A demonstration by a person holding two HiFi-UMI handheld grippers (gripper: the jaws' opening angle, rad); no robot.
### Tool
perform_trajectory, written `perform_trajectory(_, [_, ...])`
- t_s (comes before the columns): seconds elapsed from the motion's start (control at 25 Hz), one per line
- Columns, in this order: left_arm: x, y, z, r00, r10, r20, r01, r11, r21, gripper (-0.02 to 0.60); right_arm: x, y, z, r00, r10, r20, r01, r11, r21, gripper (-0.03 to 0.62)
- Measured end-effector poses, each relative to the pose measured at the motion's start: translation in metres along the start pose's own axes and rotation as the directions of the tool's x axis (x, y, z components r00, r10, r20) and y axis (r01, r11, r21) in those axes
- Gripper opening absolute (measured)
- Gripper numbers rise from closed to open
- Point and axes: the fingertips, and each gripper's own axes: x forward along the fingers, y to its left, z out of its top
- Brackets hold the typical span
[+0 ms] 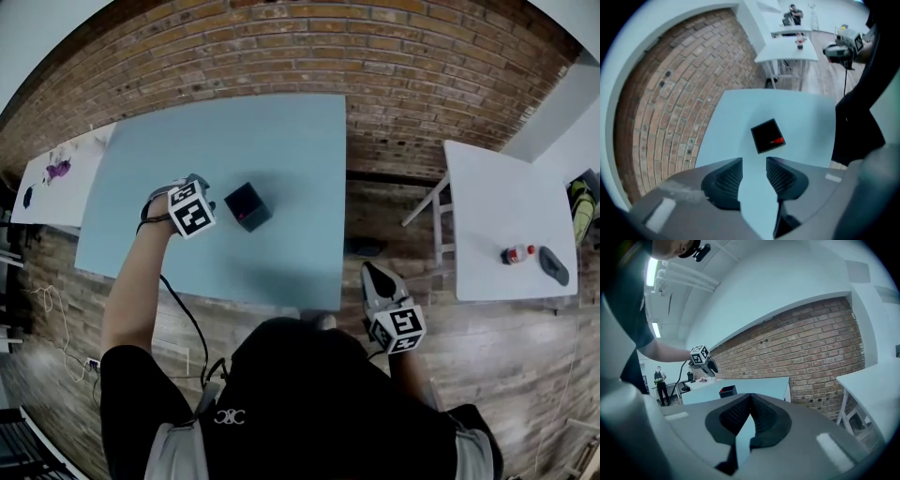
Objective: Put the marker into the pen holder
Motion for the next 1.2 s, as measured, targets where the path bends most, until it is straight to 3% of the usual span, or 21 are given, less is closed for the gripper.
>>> perform_trajectory(0.08, [-0.03, 0.011, -0.001, 0.99, 0.054, 0.132, -0.038, 0.991, -0.125, 0.143, 0.005, 0.002, 0.008, 1.0, 0.02, 0.003, -0.02, 1.0, -0.016, 0.006])
perform_trajectory(0.16, [-0.063, 0.02, 0.0, 0.953, 0.132, 0.274, -0.063, 0.967, -0.246, 0.09, 0.012, 0.004, 0.017, 0.999, 0.04, 0.01, -0.04, 0.999, -0.026, 0.006])
perform_trajectory(0.28, [-0.107, 0.017, -0.002, 0.842, 0.268, 0.469, -0.081, 0.921, -0.381, 0.064, 0.024, 0.013, 0.025, 0.997, 0.074, 0.013, -0.074, 0.996, -0.044, 0.006])
perform_trajectory(0.36, [-0.123, 0.002, -0.01, 0.763, 0.34, 0.55, -0.067, 0.888, -0.455, 0.06, 0.031, 0.02, 0.026, 0.995, 0.097, 0.001, -0.097, 0.994, -0.055, 0.006])
perform_trajectory(0.44, [-0.129, -0.019, -0.021, 0.712, 0.387, 0.585, -0.04, 0.855, -0.517, 0.041, 0.036, 0.027, 0.026, 0.993, 0.115, -0.012, -0.115, 0.991, -0.062, 0.006])
perform_trajectory(0.48, [-0.128, -0.031, -0.027, 0.703, 0.4, 0.588, -0.027, 0.841, -0.54, 0.032, 0.038, 0.03, 0.027, 0.992, 0.124, -0.016, -0.124, 0.99, -0.066, 0.006])
perform_trajectory(0.64, [-0.106, -0.077, -0.042, 0.701, 0.39, 0.597, 0.061, 0.801, -0.596, 0.008, 0.048, 0.043, 0.031, 0.988, 0.153, -0.021, -0.155, 0.984, -0.085, 0.006])
perform_trajectory(0.84, [-0.093, -0.112, -0.034, 0.663, 0.368, 0.652, 0.204, 0.749, -0.63, 0.008, 0.059, 0.051, 0.04, 0.985, 0.171, -0.023, -0.172, 0.978, -0.117, 0.006])
perform_trajectory(0.96, [-0.098, -0.118, -0.028, 0.633, 0.372, 0.679, 0.254, 0.729, -0.636, 0.008, 0.065, 0.055, 0.047, 0.981, 0.196, -0.003, -0.195, 0.978, -0.075, 0.005])
perform_trajectory(1.08, [-0.11, -0.115, -0.02, 0.599, 0.381, 0.704, 0.277, 0.727, -0.629, 0.008, 0.071, 0.054, 0.057, 0.979, 0.198, 0.042, -0.199, 0.98, 0.002, 0.003])
perform_trajectory(1.2, [-0.109, -0.115, -0.016, 0.587, 0.378, 0.716, 0.287, 0.73, -0.62, 0.008, 0.076, 0.055, 0.06, 0.981, 0.185, 0.051, -0.186, 0.983, 0.007, 0.005])
